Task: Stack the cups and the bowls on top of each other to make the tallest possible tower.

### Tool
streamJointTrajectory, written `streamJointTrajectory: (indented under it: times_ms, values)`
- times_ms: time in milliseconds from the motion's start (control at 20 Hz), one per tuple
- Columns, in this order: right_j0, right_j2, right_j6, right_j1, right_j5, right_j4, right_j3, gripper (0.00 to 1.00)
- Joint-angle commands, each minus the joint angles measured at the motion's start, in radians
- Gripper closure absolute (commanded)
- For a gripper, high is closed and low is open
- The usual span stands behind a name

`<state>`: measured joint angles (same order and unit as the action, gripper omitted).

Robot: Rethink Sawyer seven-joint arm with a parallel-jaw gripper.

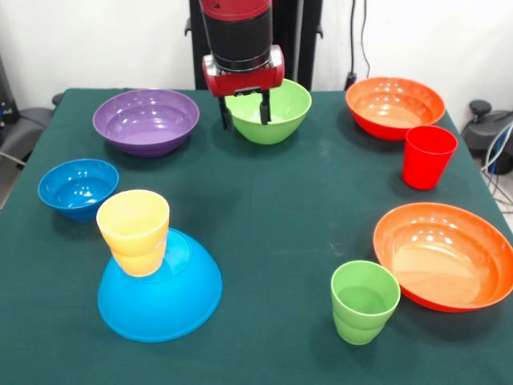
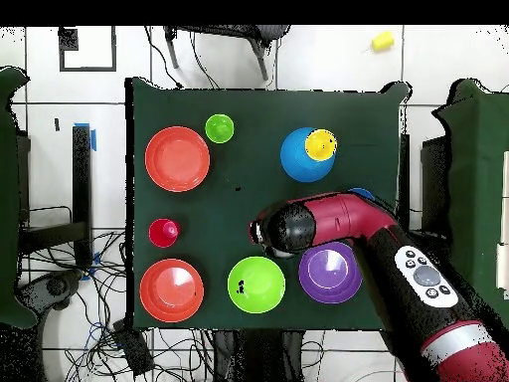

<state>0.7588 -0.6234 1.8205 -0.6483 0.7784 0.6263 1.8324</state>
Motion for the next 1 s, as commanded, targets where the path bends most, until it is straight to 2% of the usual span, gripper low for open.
streamJointTrajectory:
  times_ms: [50, 600, 850, 1000]
  values:
    - [0.018, -0.082, -0.27, 0.042, -0.014, 0.078, 0.059, 0.0]
    - [0.035, -0.113, -0.256, 0.049, 0.007, 0.097, 0.048, 0.0]
    - [0.014, -0.09, -0.268, 0.052, 0.066, 0.121, 0.031, 0.0]
    - [-0.001, -0.069, -0.255, 0.07, 0.051, 0.153, 0.024, 0.0]
